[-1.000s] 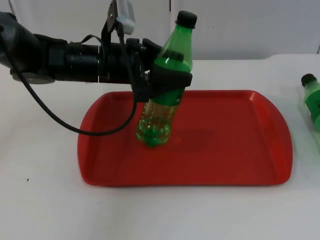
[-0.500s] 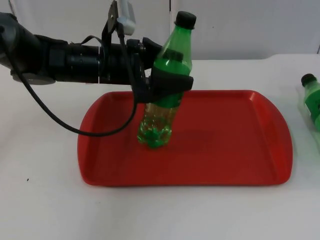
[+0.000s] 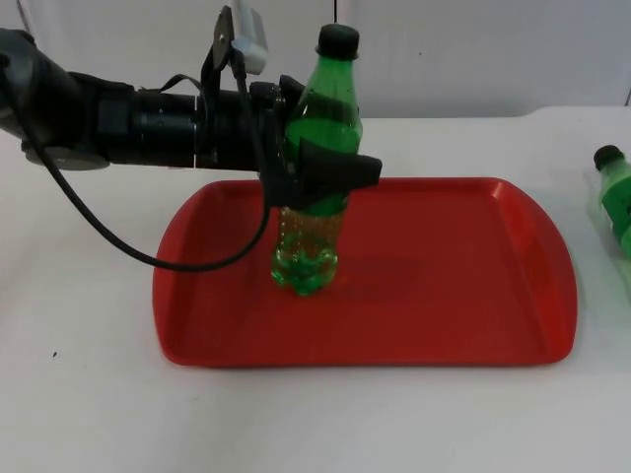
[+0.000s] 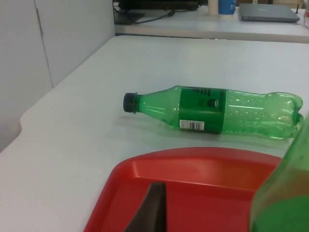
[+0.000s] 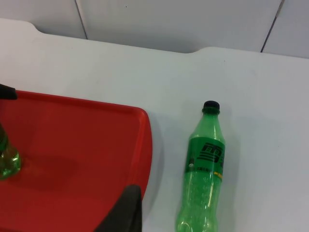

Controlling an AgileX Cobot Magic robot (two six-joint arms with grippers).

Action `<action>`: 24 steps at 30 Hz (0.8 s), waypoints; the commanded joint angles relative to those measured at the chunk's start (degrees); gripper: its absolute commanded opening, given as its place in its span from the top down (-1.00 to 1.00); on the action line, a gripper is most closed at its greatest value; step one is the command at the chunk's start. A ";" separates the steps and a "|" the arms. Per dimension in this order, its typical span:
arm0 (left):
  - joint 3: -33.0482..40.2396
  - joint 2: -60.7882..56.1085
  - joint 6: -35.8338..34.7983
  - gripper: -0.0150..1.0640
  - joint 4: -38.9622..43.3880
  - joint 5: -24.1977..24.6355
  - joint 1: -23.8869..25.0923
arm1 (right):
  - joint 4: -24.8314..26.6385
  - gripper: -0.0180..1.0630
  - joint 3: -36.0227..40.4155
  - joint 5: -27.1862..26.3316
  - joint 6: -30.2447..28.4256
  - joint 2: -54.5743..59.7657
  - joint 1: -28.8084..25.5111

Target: Place the bottle upright on the tray.

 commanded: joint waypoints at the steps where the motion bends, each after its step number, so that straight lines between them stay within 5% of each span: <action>1: -0.23 -0.16 0.09 -0.62 -0.53 0.76 0.02 | -0.36 -0.98 -0.13 0.15 -0.04 -0.21 -0.22; 5: -0.23 -0.16 0.09 -0.66 -0.53 0.76 0.34 | -0.36 -0.98 -0.13 0.15 -0.04 -0.21 -0.22; 8: -0.23 -0.16 0.09 -0.99 -0.53 0.76 1.46 | -0.71 -0.98 -0.13 0.28 -0.04 -0.21 -0.22; 24: -0.23 -0.16 -4.47 -0.98 -0.01 0.76 2.70 | -1.40 -0.98 -0.13 0.28 -0.04 -0.21 -0.22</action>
